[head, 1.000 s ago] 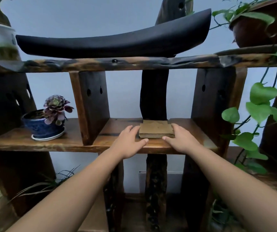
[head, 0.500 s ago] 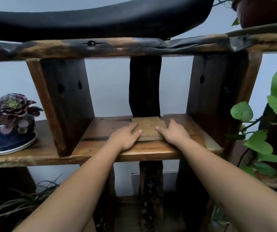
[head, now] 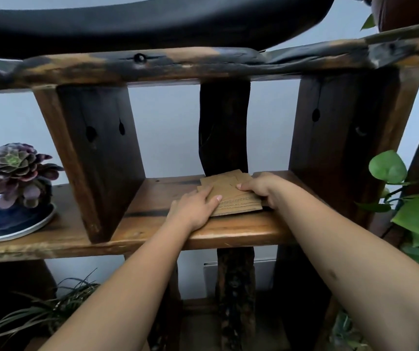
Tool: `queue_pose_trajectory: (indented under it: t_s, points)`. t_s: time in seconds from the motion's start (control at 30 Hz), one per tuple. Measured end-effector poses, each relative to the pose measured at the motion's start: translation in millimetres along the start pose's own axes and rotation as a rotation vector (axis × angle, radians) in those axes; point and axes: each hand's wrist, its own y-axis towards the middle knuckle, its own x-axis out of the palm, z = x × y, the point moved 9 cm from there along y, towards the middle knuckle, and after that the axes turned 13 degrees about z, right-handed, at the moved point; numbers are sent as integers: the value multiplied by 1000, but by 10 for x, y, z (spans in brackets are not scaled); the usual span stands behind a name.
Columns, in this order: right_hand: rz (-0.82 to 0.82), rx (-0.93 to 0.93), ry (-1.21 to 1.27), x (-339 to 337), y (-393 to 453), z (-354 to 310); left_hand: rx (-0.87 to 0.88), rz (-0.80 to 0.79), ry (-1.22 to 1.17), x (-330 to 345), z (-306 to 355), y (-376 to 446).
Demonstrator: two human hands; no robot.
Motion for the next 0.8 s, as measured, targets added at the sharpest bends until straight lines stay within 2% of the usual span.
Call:
queue_pose_trajectory:
  t_s: [0.1, 0.23, 0.3, 0.43, 0.5, 0.6, 0.8]
  points:
    - [-34, 32, 138, 18, -23, 38, 2, 9, -25, -23, 8, -19]
    - [-70, -23, 319, -4, -76, 2, -15, 33, -138, -109, 21, -48]
    - [-49, -135, 338, -62, -135, -70, -58, 63, -254, -171, 9, -69]
    - [30, -495, 208, -222, -360, -336, -138, 196, -707, -382, -35, -143]
    - [52, -642, 142, -227, -502, -446, -177, 269, -808, -470, -96, -178]
    - [156, -745, 80, -213, -657, -467, -174, 330, -801, -540, -116, -212]
    - [298, -765, 48, -173, -697, -326, -83, 311, -653, -488, -38, -179]
